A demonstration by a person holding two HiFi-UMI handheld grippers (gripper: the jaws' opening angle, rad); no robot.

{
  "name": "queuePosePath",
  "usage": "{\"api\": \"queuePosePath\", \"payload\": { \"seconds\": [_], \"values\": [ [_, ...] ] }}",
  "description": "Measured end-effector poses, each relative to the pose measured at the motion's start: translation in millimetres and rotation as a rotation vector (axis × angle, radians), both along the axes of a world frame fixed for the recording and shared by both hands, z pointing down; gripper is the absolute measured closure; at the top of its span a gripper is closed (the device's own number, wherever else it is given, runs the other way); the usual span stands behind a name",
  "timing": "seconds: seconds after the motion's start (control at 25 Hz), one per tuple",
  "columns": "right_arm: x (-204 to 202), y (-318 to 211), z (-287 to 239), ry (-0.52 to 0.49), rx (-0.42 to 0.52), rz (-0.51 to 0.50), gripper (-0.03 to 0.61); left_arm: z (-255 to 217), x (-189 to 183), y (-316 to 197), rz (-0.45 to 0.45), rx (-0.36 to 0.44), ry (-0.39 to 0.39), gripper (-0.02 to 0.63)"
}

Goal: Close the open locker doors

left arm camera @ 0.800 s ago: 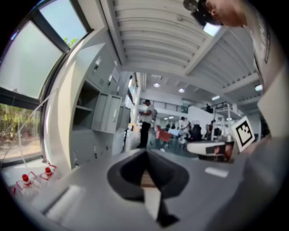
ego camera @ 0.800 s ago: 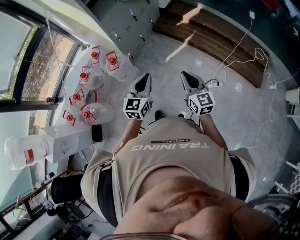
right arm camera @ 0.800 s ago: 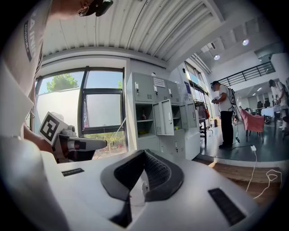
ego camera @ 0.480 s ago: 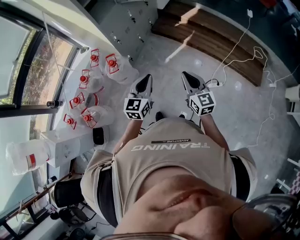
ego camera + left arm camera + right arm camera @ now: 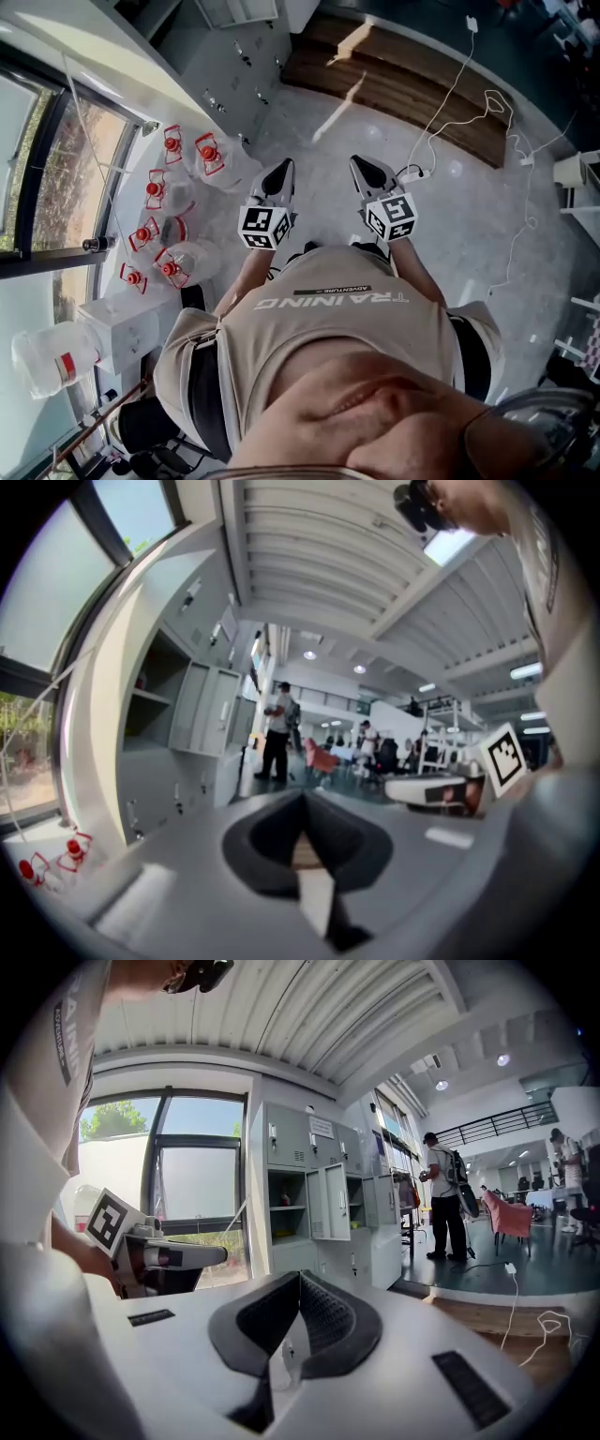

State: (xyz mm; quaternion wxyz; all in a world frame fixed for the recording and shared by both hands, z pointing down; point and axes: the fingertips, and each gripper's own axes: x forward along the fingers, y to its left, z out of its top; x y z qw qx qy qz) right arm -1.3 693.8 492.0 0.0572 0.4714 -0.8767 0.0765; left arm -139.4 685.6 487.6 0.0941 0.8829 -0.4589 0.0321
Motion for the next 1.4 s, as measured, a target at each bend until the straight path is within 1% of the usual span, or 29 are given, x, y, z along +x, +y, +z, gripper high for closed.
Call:
{"api": "queuePosePath", "payload": {
  "seconds": [0.08,0.2,0.32,0.44,0.6,0.72,0.8,0.92,1.04,1.2,1.28,1.4],
  "values": [
    [-3.4,-3.2,7.5,0.009,-0.017,0.016,0.563,8.7,-3.8,-4.9,0.016,-0.021,-0.007,0.614],
    [6.8,-12.3,12.9,0.028,-0.041,0.047,0.563,17.4,-1.4,-17.0,0.027,-0.050,-0.007,0.614],
    [18.0,-26.4,15.5,0.032,-0.061,0.053,0.563,17.0,2.6,-31.4,0.018,-0.058,0.007,0.614],
    [22.3,-47.4,16.8,0.020,-0.058,0.050,0.563,17.4,4.4,-48.8,-0.005,-0.058,0.014,0.614],
    [27.5,-78.9,20.0,0.003,-0.046,-0.004,0.563,17.0,16.5,-76.3,-0.043,-0.052,-0.007,0.614],
    [37.8,-109.7,15.6,-0.010,-0.031,-0.052,0.563,7.0,34.5,-104.5,-0.061,-0.032,-0.022,0.614],
    [45.8,-130.2,13.5,-0.020,-0.020,-0.080,0.563,1.4,46.9,-123.4,-0.073,-0.025,-0.017,0.614],
    [63.9,-151.9,19.0,-0.037,-0.025,-0.115,0.563,4.7,65.1,-146.0,-0.105,-0.050,0.037,0.614],
    [74.7,-177.3,31.8,-0.035,-0.036,-0.146,0.563,13.8,72.4,-167.6,-0.145,-0.057,0.018,0.614],
    [77.1,-207.4,43.4,-0.044,-0.071,-0.203,0.563,23.7,73.1,-184.3,-0.209,-0.103,0.033,0.614],
    [78.1,-222.6,42.3,-0.042,-0.069,-0.226,0.563,29.7,75.8,-197.9,-0.223,-0.124,0.031,0.614],
    [74.5,-245.8,43.3,-0.038,-0.076,-0.244,0.563,31.9,79.0,-218.7,-0.217,-0.133,0.018,0.614]
  ]
}}
